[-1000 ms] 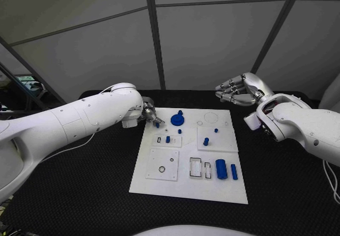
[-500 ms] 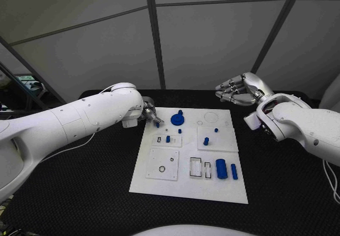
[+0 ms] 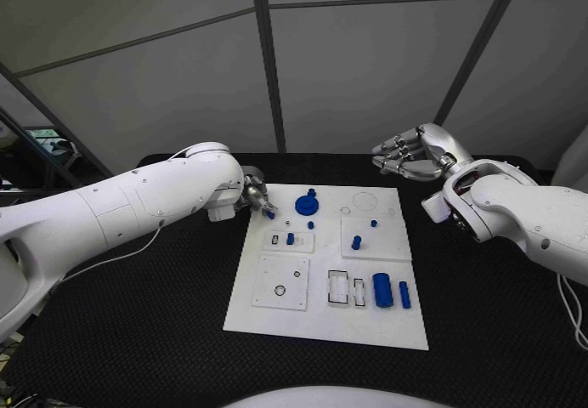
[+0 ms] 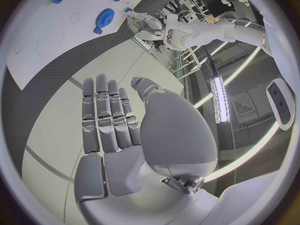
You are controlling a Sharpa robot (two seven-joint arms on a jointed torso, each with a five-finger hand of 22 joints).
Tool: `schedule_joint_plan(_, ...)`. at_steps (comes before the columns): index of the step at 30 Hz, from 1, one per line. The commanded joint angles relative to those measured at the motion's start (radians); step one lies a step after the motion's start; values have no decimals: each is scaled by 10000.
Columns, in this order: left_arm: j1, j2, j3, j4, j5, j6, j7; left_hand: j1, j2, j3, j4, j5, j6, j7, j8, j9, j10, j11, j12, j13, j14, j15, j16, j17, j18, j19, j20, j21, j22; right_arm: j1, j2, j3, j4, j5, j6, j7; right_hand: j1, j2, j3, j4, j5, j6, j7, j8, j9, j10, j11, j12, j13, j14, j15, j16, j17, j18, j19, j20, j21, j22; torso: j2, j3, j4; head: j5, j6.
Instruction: Assemble the parts on the task board
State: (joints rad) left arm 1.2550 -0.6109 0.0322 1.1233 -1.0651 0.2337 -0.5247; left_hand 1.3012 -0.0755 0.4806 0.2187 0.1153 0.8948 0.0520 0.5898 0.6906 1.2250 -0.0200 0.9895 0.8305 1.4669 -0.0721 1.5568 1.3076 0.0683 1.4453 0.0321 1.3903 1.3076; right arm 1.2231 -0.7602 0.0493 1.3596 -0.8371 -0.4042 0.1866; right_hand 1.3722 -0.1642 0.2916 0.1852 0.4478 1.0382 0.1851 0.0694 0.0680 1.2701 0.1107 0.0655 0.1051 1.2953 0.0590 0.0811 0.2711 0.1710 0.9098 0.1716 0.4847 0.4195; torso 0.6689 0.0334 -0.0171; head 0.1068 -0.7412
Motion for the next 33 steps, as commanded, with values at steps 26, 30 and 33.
schedule_joint_plan(26,-130,-1445,-8,2368,656,-1462,218,-526,-590,2141,-1590,200,-39,-44,259,210,333,-54,347,212,1004,-90,49,2528,-139,107,-13,30,581,18,-44,6,-15,5,64,37,28,79,85,14,84,-54,-6,-28,-4,-59,9,-18,-21,16,54,-44,-15,100,32,61,-51,-23,8,3,20,64,5)
schedule_joint_plan(30,-269,-1793,-14,2981,389,-1641,222,-560,-667,2263,-1656,224,-14,-47,271,219,383,-61,388,247,1006,-97,51,2532,-149,132,-21,61,623,18,-42,6,-28,6,65,34,28,79,85,14,84,-54,-6,-28,-4,-59,9,-18,-21,16,54,-44,-15,100,32,61,-51,-23,4,1,13,101,-11)
schedule_joint_plan(33,-388,-1960,-17,3309,149,-1735,218,-578,-697,2313,-1678,231,-1,-49,276,222,401,-64,399,255,1006,-100,52,2532,-152,141,-23,72,637,18,-39,5,-38,6,67,32,28,79,85,14,84,-54,-6,-28,-4,-59,9,-18,-21,16,54,-44,-15,100,32,61,-51,-23,8,-6,5,118,-33)
